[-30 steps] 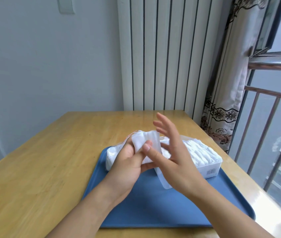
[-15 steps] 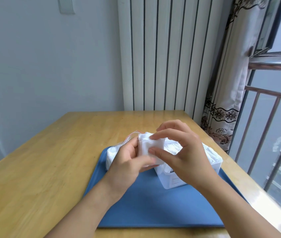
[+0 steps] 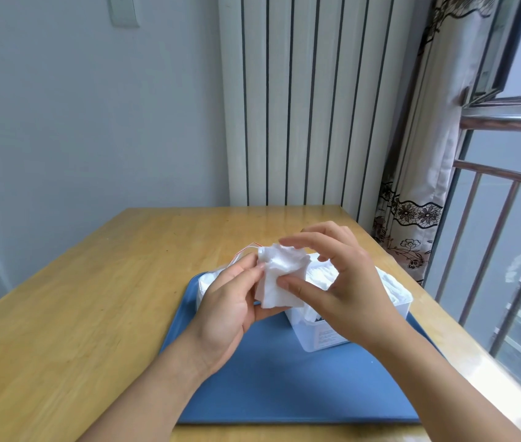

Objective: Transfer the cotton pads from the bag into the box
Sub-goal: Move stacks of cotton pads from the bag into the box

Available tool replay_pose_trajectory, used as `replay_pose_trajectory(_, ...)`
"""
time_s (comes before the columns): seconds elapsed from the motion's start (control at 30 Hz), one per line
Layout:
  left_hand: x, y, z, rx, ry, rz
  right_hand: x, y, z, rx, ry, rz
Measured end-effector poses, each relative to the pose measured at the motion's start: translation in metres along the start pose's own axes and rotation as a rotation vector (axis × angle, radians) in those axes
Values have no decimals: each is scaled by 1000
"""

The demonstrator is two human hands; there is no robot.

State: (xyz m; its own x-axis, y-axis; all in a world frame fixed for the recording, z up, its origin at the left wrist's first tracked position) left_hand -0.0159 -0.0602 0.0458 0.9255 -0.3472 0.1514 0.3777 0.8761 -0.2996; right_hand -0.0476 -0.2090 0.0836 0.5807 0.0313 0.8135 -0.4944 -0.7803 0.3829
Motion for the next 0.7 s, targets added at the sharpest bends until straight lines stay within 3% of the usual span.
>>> replay_pose_trajectory(0.4,2,4,1,-1,-6,70,2,-1,1,57,-24,-12)
replay_pose_trajectory(0.7,-1,-2,2,7,-2,23,1,1,2,92,-28,20)
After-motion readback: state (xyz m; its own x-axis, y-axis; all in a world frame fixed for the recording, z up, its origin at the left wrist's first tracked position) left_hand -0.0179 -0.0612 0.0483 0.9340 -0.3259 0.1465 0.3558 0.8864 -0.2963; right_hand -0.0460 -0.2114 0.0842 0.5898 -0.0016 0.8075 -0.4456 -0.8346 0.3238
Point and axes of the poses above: each hand's wrist, its own x-axis towards the middle knuckle, its own y-axis out of the back of the hand, z = x × y, the point moved 5 cm from there along x, towards the middle knuckle, and after that the axes turned 7 degrees about z, right-handed, at the moved point
